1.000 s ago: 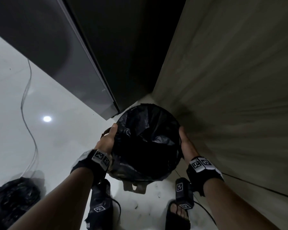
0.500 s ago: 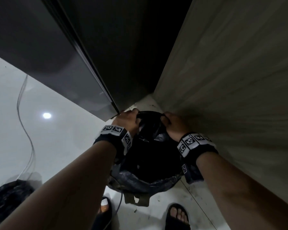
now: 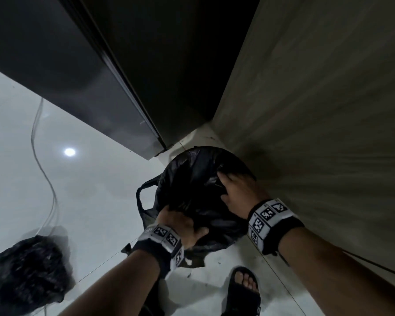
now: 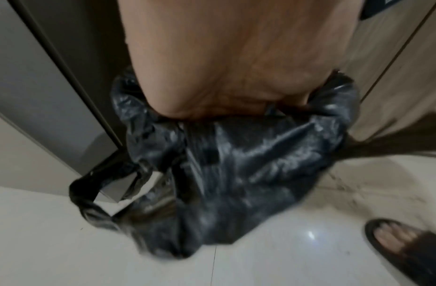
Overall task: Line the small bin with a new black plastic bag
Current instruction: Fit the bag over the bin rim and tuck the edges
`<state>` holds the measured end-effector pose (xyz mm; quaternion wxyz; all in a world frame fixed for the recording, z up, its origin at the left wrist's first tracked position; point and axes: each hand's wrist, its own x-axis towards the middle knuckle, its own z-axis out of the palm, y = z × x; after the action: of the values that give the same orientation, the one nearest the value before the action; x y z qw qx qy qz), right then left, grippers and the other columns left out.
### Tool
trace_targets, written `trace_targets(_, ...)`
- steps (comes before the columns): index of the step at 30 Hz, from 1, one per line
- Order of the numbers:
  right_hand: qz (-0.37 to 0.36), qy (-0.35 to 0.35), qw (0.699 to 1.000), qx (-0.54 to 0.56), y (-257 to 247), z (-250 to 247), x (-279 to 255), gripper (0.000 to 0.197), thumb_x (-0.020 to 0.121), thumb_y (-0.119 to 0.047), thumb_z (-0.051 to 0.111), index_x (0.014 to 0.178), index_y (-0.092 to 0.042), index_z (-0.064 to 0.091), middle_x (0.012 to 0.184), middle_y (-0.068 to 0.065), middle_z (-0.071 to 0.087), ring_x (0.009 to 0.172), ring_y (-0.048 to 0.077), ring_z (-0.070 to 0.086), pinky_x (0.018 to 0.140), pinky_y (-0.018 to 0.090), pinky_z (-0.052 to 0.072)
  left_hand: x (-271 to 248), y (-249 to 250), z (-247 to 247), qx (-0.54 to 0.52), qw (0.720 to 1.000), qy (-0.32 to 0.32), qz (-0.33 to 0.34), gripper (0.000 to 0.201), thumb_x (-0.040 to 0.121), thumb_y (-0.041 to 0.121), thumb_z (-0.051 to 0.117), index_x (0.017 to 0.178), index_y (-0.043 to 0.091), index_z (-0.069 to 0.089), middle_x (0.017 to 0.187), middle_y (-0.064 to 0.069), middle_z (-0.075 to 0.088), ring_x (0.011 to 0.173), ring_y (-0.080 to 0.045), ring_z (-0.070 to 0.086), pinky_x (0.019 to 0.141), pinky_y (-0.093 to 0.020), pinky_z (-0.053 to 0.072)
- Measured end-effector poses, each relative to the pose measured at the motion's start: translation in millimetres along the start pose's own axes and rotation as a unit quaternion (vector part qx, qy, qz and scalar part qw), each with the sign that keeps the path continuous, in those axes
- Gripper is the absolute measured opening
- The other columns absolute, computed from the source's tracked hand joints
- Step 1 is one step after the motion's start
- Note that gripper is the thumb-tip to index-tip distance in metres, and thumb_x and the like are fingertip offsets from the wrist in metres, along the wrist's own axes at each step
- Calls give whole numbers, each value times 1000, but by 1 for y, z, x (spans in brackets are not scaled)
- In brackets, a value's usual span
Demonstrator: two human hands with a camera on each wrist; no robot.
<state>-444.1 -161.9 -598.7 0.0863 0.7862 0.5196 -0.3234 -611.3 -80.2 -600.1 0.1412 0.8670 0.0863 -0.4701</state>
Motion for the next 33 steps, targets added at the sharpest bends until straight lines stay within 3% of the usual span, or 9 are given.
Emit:
trace_targets(2, 35, -22, 999, 22, -3, -2, 0, 72, 90, -29, 55, 149, -14, 18, 148, 12, 39, 135, 31, 38, 109, 41, 32, 0, 0, 4, 40, 998, -52, 18, 60, 94, 51, 6, 148, 33, 25, 146, -5, 46, 141, -28, 31, 111, -51, 17)
trace_targets(5, 43, 7, 999, 19, -19, -7, 6, 53, 88, -25, 53, 137, -13, 38, 137, 13, 48, 127, 32, 44, 104, 42, 34, 4, 7, -1, -3, 999, -29, -14, 59, 96, 53, 18, 142, 24, 39, 144, -7, 49, 138, -27, 36, 114, -50, 15)
trace_targets(8, 14, 14, 998, 67, -39, -7, 12, 32, 87, -22, 52, 117, -14, 58, 119, 12, 62, 112, 35, 55, 93, 40, 44, 6, 23, -9, -73, 994, 80, 1, 54, 95, 51, 27, 121, 16, 59, 126, -7, 63, 123, -28, 51, 105, -45, 32)
trace_targets(10, 23, -54, 990, 128, -48, 2, 23, 37, 89, -25, 53, 125, -16, 57, 127, 12, 61, 118, 34, 55, 95, 41, 48, 7, 30, -4, -102, 993, 51, 12, 52, 96, 49, 26, 117, 17, 60, 117, -8, 67, 114, -30, 58, 95, -42, 41)
trace_targets(15, 105, -118, 981, 117, -42, 32, 68, 66, 86, -39, 57, 143, -20, 30, 149, 10, 36, 137, 36, 34, 112, 49, 26, 14, 32, 18, -59, 996, -3, 70, 48, 100, 43, 13, 148, 41, 17, 141, -7, 49, 126, -33, 47, 93, -43, 39)
trace_targets(20, 147, -116, 952, 241, -25, 37, 82, 64, 88, -26, 55, 145, -24, 29, 136, 14, 54, 122, 35, 53, 95, 35, 43, 23, 37, 22, -63, 996, -8, 58, 48, 101, 36, 19, 144, 25, 35, 132, -14, 55, 120, -36, 51, 87, -42, 41)
trace_targets(24, 104, -71, 959, 255, -29, 16, 62, 45, 91, -21, 53, 134, -11, 48, 128, 18, 59, 118, 37, 55, 93, 35, 47, 20, 32, -8, -133, 990, 48, -16, 34, 96, 34, 39, 110, 14, 62, 112, -11, 67, 105, -32, 62, 85, -38, 47)
trace_targets(28, 38, -50, 997, 51, -34, -5, 9, 27, 87, -24, 54, 112, -14, 60, 114, 15, 65, 112, 34, 58, 102, 44, 37, 4, 20, -19, -11, 996, 56, -63, 41, 91, 34, 42, 126, 19, 57, 129, -7, 61, 127, -29, 50, 110, -46, 27)
trace_targets(33, -3, -242, 934, -264, -17, 26, -32, 41, 95, -41, 37, 108, -16, 67, 126, 10, 62, 136, 38, 34, 115, 59, -12, -2, 2, 0, 81, 990, -80, -80, 65, 93, 57, 13, 149, 34, -11, 162, 6, -7, 149, -31, -9, 117, -56, -9)
